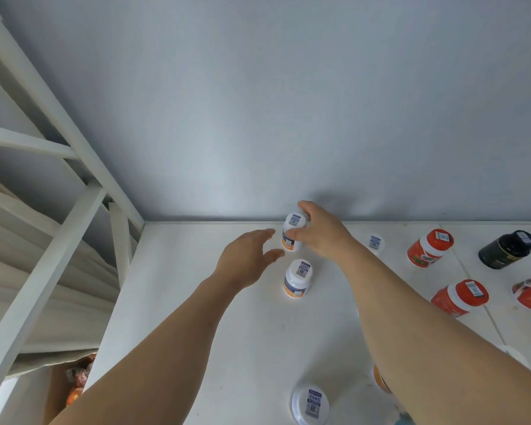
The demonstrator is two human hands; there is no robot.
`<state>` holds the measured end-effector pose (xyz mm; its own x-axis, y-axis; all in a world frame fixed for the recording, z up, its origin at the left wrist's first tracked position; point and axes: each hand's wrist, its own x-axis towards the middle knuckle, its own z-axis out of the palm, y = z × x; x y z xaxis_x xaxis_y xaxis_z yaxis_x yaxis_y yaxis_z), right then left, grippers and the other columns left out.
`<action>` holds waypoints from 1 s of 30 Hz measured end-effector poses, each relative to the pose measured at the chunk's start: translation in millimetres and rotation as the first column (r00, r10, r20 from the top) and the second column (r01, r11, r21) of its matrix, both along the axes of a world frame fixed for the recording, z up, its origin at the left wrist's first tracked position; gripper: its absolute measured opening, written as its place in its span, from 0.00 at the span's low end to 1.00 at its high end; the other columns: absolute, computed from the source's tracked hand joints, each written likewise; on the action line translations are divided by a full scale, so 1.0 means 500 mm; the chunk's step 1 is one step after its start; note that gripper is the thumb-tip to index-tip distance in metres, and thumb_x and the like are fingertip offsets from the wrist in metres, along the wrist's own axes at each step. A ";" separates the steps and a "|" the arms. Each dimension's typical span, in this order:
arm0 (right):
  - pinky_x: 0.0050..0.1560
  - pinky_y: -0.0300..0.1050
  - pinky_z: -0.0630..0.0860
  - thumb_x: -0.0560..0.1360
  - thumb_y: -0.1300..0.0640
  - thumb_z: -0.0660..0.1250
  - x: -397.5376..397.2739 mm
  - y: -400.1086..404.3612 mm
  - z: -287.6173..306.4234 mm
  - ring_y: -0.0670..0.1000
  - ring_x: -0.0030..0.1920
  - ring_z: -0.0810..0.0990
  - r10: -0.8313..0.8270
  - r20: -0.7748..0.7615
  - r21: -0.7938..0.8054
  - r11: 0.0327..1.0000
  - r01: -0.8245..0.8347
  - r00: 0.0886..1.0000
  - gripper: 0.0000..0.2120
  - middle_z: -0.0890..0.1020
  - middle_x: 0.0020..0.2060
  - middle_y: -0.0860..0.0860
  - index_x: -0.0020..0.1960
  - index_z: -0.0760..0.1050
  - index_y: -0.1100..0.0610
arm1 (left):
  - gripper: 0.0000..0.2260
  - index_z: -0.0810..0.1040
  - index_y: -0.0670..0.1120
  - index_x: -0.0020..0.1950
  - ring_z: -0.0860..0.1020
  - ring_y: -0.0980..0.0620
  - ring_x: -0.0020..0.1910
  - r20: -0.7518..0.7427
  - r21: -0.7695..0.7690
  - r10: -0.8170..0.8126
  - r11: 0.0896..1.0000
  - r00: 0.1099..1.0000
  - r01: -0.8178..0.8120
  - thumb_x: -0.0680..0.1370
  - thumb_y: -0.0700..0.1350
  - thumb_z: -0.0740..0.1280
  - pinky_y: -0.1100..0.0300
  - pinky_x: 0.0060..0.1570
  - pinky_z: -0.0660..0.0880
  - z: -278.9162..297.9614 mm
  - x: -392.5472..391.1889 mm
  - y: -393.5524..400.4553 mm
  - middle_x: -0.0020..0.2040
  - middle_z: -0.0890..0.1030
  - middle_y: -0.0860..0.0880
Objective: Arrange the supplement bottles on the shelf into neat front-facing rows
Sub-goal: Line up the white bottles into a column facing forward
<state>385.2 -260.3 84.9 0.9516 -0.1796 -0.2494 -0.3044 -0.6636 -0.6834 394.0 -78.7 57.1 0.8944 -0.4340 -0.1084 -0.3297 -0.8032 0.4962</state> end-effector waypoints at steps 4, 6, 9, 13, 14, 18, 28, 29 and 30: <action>0.45 0.43 0.71 0.70 0.51 0.73 0.013 0.000 -0.021 0.52 0.50 0.78 -0.031 0.017 0.008 0.999 0.031 0.999 0.20 0.80 0.52 0.50 0.60 0.73 0.52 | 0.28 0.65 0.52 0.74 0.69 0.53 0.69 -0.120 -0.032 0.029 0.999 0.992 -0.033 0.77 0.59 0.65 0.58 0.65 0.66 -0.012 0.017 -0.022 0.71 0.71 0.56; 0.45 0.43 0.72 0.69 0.51 0.74 0.016 -0.005 -0.012 0.52 0.49 0.79 -0.038 0.051 0.027 0.999 0.037 0.998 0.19 0.81 0.50 0.49 0.58 0.75 0.52 | 0.29 0.66 0.52 0.74 0.70 0.53 0.68 -0.191 -0.098 0.070 0.991 0.979 -0.090 0.75 0.59 0.67 0.58 0.65 0.67 -0.015 0.022 -0.026 0.70 0.72 0.56; 0.45 0.44 0.75 0.69 0.51 0.74 0.020 -0.013 0.014 0.51 0.48 0.80 -0.024 0.093 0.076 0.997 0.017 0.995 0.16 0.81 0.48 0.49 0.55 0.77 0.53 | 0.29 0.68 0.53 0.73 0.71 0.53 0.67 -0.259 -0.167 0.086 0.977 0.962 -0.132 0.74 0.58 0.70 0.58 0.64 0.68 -0.013 0.026 -0.031 0.68 0.74 0.56; 0.40 0.42 0.73 0.71 0.48 0.73 0.021 -0.020 0.054 0.50 0.45 0.80 0.014 0.109 0.065 0.998 -0.021 0.994 0.15 0.82 0.45 0.49 0.53 0.78 0.55 | 0.23 0.74 0.55 0.68 0.73 0.55 0.63 -0.273 -0.254 0.055 0.959 0.960 -0.127 0.74 0.57 0.70 0.62 0.57 0.67 0.007 0.024 -0.035 0.65 0.77 0.58; 0.39 0.43 0.73 0.71 0.46 0.72 0.020 -0.021 0.062 0.50 0.43 0.79 0.017 0.114 0.049 0.999 -0.022 0.993 0.15 0.82 0.44 0.49 0.51 0.78 0.55 | 0.21 0.75 0.56 0.67 0.74 0.56 0.61 -0.273 -0.274 0.045 0.954 0.961 -0.122 0.74 0.56 0.70 0.63 0.56 0.66 0.012 0.025 -0.036 0.64 0.78 0.58; 0.34 0.43 0.70 0.72 0.42 0.69 0.017 -0.020 0.091 0.48 0.37 0.76 0.011 0.134 -0.045 0.999 -0.005 0.991 0.17 0.79 0.38 0.49 0.45 0.77 0.56 | 0.16 0.77 0.60 0.63 0.74 0.60 0.60 -0.286 -0.334 -0.036 0.940 0.957 -0.065 0.75 0.58 0.68 0.60 0.62 0.68 0.026 0.028 -0.034 0.61 0.79 0.62; 0.41 0.46 0.75 0.72 0.41 0.68 0.015 -0.017 0.117 0.50 0.42 0.79 0.014 0.153 -0.077 0.997 -0.002 0.988 0.19 0.82 0.42 0.51 0.49 0.79 0.57 | 0.14 0.80 0.59 0.60 0.76 0.59 0.60 -0.303 -0.394 -0.080 0.918 0.950 -0.048 0.75 0.55 0.70 0.54 0.65 0.70 0.043 0.041 -0.032 0.58 0.81 0.60; 0.41 0.46 0.75 0.73 0.42 0.69 0.014 -0.017 0.117 0.50 0.43 0.79 0.016 0.154 -0.071 0.997 -0.005 0.988 0.18 0.82 0.43 0.51 0.49 0.79 0.57 | 0.14 0.80 0.58 0.60 0.76 0.59 0.60 -0.299 -0.391 -0.069 0.919 0.952 -0.057 0.75 0.55 0.70 0.55 0.64 0.70 0.042 0.041 -0.034 0.59 0.81 0.59; 0.42 0.47 0.76 0.73 0.43 0.69 0.014 -0.018 0.115 0.50 0.43 0.79 0.016 0.154 -0.059 0.998 -0.007 0.988 0.18 0.82 0.43 0.51 0.50 0.79 0.57 | 0.15 0.79 0.58 0.61 0.76 0.58 0.61 -0.289 -0.381 -0.055 0.923 0.956 -0.062 0.74 0.55 0.70 0.56 0.64 0.70 0.041 0.040 -0.036 0.59 0.81 0.58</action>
